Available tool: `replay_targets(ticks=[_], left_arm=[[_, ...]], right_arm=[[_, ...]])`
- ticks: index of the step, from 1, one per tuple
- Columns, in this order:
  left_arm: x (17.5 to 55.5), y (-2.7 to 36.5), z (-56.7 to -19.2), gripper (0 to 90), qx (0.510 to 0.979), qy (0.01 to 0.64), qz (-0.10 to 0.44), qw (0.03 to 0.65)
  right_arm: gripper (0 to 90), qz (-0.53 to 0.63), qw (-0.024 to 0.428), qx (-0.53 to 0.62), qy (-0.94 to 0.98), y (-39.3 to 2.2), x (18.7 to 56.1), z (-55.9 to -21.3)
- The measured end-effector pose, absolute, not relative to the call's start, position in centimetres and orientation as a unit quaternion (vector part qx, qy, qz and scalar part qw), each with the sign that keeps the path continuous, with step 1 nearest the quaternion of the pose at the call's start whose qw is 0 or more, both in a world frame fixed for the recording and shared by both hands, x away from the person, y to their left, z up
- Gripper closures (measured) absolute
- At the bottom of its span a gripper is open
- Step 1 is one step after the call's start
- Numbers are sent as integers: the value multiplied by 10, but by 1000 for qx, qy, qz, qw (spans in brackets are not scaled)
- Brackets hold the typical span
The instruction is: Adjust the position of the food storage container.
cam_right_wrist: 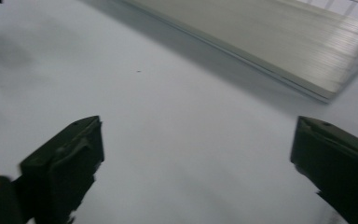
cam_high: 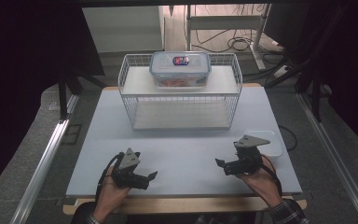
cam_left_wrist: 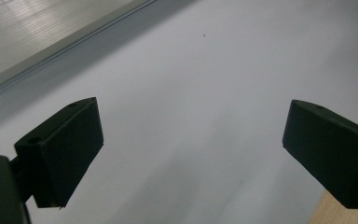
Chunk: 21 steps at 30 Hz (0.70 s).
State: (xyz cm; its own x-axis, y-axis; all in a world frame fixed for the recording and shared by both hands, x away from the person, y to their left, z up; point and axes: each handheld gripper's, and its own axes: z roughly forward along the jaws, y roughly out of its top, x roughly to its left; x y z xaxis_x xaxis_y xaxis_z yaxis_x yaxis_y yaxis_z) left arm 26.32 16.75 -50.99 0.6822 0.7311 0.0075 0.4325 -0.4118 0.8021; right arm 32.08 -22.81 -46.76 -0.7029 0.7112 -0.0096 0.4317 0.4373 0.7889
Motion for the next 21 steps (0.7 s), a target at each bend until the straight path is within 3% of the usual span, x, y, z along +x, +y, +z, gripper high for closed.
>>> replay_targets(ticks=[9, 18, 21], left_arm=[[265, 170, -512, 50, 819, 361, 180, 408], [267, 172, -513, 51, 820, 363, 179, 405], [267, 172, -513, 52, 820, 363, 179, 405]], right_arm=[[313, 401, 195, 370, 815, -252, 328, -459], [472, 379, 215, 390, 811, -270, 335, -456], [576, 376, 222, 398, 807, -281, 338, -454]])
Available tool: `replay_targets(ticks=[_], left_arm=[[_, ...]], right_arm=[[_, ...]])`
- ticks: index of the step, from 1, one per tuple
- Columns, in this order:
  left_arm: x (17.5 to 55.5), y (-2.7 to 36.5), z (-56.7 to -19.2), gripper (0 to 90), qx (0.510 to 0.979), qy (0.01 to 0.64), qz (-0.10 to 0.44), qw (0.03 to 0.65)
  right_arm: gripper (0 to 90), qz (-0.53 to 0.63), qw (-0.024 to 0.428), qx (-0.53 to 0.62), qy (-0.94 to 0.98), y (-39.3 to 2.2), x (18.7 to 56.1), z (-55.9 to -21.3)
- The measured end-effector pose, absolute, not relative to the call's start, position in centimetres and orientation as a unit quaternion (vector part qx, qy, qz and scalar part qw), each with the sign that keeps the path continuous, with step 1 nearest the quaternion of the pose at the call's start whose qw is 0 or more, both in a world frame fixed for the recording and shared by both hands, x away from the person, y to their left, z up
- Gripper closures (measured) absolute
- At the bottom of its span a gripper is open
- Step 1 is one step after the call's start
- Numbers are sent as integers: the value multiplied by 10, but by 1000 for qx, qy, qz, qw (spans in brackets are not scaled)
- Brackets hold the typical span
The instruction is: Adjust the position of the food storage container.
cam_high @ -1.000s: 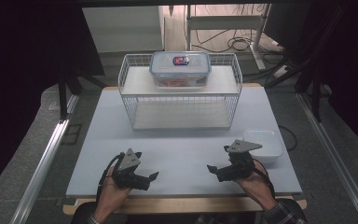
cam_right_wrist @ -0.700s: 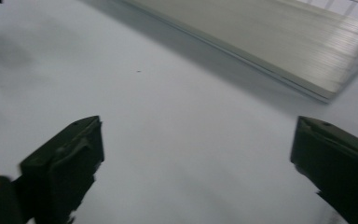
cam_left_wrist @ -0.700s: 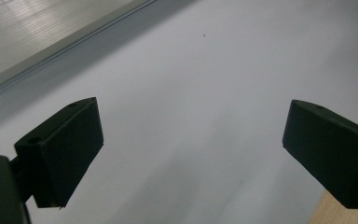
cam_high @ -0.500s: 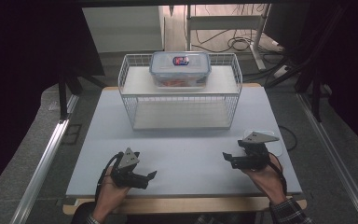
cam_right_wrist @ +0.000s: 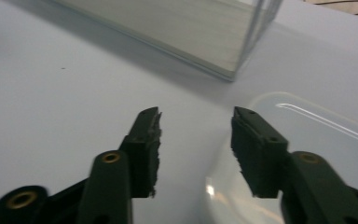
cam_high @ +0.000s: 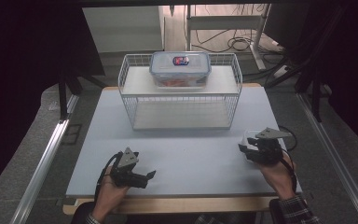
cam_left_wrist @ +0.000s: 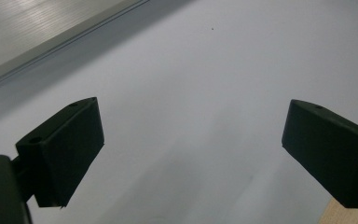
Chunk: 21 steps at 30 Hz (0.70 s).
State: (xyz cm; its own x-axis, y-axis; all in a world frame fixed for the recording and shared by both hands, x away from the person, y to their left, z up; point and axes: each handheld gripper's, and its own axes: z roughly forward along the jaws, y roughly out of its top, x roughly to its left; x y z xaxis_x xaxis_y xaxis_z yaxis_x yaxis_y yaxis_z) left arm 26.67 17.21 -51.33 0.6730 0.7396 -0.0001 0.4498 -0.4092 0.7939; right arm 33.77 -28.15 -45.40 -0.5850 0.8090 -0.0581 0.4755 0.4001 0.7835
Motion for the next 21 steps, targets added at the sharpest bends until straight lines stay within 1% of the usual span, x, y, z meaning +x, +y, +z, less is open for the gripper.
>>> replay_targets(ticks=[5, 7, 8, 15, 21], left_arm=[[267, 171, -514, 53, 821, 363, 178, 403], [267, 171, -514, 54, 821, 362, 178, 403], [267, 171, -514, 54, 822, 362, 178, 402], [267, 171, -514, 55, 823, 362, 177, 400], [268, 171, -515, 55, 824, 361, 178, 398]], right_arm=[[801, 367, 234, 423, 795, -307, 344, -450], [871, 362, 243, 435, 788, -319, 347, -450], [887, 361, 246, 440, 785, -323, 348, -450], [895, 343, 279, 493, 749, -363, 356, -451], [895, 322, 296, 522, 732, -382, 360, -459]])
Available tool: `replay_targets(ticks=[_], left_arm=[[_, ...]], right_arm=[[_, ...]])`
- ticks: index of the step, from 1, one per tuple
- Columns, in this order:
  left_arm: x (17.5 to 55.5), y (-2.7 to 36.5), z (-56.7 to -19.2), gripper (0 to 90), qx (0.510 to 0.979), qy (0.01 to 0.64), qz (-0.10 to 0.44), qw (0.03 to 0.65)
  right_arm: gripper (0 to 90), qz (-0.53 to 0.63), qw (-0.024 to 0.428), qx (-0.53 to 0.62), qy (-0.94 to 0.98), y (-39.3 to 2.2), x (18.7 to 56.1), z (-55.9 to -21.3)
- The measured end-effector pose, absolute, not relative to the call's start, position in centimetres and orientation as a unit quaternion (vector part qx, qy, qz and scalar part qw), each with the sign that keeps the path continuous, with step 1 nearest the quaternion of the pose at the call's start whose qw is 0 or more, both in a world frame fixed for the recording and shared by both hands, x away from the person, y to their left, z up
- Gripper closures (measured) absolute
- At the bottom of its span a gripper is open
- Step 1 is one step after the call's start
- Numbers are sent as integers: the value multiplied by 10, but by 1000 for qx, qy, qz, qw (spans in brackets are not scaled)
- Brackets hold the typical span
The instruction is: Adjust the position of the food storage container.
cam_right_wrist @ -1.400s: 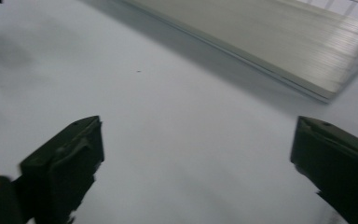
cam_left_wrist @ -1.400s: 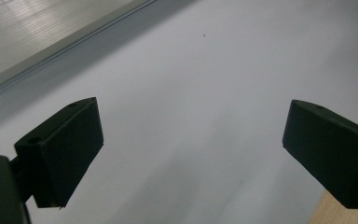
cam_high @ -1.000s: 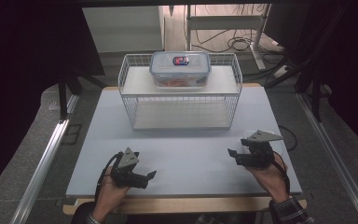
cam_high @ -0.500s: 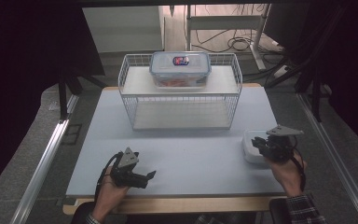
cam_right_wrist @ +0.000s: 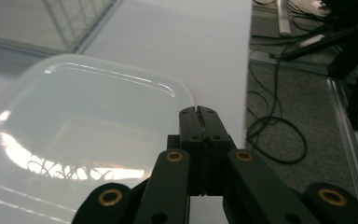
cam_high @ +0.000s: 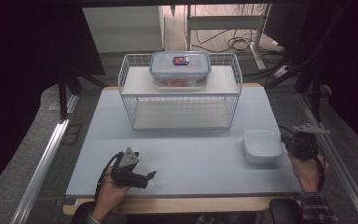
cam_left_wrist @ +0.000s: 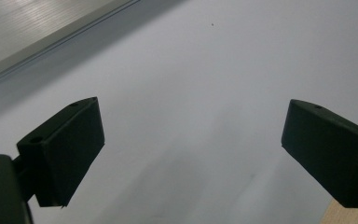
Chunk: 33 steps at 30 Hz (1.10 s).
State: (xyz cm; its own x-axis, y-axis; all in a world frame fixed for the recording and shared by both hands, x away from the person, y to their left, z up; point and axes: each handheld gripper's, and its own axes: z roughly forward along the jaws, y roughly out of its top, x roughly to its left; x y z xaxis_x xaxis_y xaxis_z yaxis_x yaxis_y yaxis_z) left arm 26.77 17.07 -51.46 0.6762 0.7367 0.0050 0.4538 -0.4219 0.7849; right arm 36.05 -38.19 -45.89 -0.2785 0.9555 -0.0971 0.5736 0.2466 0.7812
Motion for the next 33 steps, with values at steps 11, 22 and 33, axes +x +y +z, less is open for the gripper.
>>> replay_targets(ticks=[11, 22, 33], left_arm=[[268, 170, -514, 56, 826, 360, 178, 396], [268, 169, -515, 57, 826, 361, 175, 396], [268, 168, -516, 57, 826, 362, 172, 396]], right_arm=[[896, 315, 280, 524, 740, -379, 362, -465], [896, 331, 254, 494, 763, -356, 361, -467], [895, 350, 233, 473, 774, -337, 362, -471]])
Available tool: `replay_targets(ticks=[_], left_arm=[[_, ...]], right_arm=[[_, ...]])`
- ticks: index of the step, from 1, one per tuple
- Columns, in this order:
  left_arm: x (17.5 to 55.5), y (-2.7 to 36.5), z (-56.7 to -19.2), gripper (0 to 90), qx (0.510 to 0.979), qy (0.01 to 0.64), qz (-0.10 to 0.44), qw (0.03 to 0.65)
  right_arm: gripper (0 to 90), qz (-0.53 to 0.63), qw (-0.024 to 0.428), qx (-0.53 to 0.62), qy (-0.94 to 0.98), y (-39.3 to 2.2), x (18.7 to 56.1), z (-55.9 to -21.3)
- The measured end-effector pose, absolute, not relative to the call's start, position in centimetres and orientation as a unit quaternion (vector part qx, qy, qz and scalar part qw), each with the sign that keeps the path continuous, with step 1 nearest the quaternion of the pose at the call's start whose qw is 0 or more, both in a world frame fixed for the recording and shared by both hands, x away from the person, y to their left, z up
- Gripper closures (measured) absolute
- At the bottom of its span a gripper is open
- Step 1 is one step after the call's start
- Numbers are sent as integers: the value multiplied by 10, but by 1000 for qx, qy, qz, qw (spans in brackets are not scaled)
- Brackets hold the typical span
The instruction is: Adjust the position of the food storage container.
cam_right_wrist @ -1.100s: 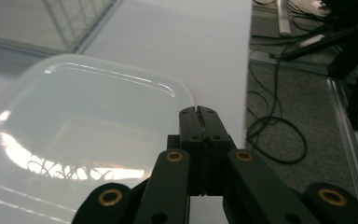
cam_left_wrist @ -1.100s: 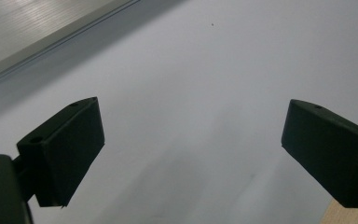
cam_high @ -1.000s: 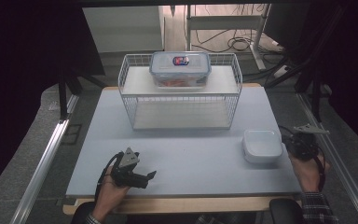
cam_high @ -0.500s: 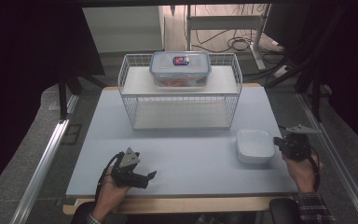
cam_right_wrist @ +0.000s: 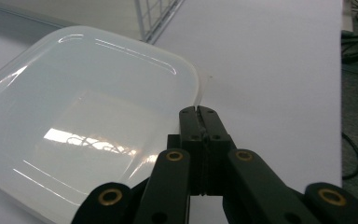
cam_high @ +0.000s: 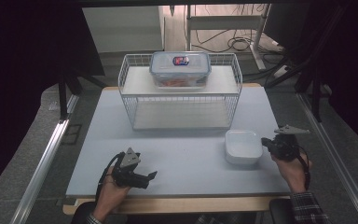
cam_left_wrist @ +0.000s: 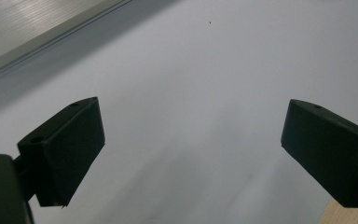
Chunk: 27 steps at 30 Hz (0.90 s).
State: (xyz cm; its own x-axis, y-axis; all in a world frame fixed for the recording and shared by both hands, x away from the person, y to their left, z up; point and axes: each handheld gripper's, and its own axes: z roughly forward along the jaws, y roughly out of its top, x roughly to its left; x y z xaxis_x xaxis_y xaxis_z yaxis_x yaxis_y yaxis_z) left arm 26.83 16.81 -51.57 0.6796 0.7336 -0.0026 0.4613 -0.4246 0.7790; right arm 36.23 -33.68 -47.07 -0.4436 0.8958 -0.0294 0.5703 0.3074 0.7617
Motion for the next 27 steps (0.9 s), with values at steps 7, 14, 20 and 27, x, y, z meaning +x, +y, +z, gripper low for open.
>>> replay_targets(ticks=[7, 14, 20, 27], left_arm=[[269, 168, -516, 57, 827, 362, 172, 395], [269, 168, -517, 57, 826, 363, 170, 396], [270, 168, -517, 57, 825, 364, 171, 396], [270, 168, -517, 58, 824, 365, 170, 398]], right_arm=[[896, 359, 220, 460, 782, -319, 363, -472], [896, 371, 204, 439, 793, -297, 365, -475], [896, 384, 188, 415, 803, -273, 365, -477], [895, 391, 168, 384, 819, -241, 364, -480]])
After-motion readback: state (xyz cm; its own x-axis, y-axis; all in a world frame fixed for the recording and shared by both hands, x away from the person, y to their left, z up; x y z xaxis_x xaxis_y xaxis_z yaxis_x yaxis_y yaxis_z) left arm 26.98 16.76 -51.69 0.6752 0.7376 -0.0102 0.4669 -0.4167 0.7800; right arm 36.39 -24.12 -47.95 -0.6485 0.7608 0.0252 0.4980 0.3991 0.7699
